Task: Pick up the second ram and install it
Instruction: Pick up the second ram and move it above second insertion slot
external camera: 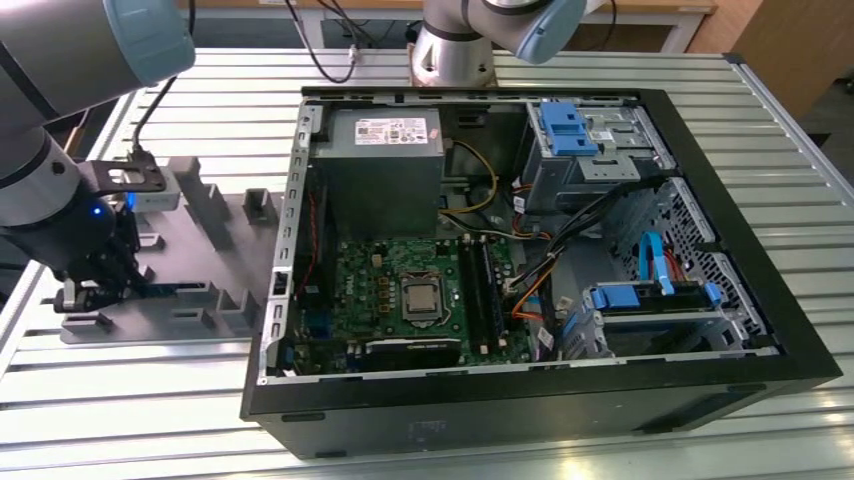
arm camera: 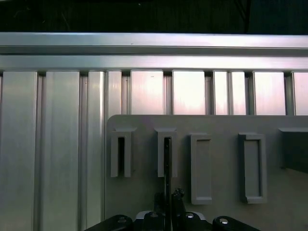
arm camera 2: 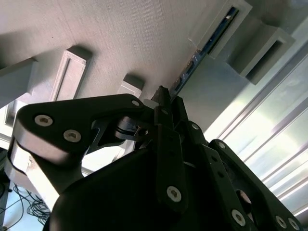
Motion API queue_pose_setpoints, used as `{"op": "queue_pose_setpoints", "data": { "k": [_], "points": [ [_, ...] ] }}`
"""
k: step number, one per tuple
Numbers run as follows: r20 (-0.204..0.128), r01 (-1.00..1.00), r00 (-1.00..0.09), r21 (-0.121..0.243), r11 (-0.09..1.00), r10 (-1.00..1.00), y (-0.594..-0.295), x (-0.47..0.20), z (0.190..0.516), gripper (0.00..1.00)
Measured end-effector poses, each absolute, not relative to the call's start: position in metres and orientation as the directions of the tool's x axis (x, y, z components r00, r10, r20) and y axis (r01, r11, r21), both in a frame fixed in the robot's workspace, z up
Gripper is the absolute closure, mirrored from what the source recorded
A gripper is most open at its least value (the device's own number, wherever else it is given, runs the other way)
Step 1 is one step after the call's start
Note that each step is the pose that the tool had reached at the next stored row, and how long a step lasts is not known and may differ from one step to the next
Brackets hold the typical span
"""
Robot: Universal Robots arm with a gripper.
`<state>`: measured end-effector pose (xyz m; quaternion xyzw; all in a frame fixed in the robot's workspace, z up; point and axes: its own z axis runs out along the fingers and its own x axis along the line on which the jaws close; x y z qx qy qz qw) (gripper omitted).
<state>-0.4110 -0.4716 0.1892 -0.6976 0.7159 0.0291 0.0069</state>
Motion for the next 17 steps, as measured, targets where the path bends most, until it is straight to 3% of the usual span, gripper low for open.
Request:
{"op": "queue_pose_setpoints", "data": {
  "k": [17],
  "points": [
    [-0.051, -0.999, -0.027, 0.032, 0.025, -0.998, -0.4715, -0.4093, 0.1859, 0.80]
  ]
}}
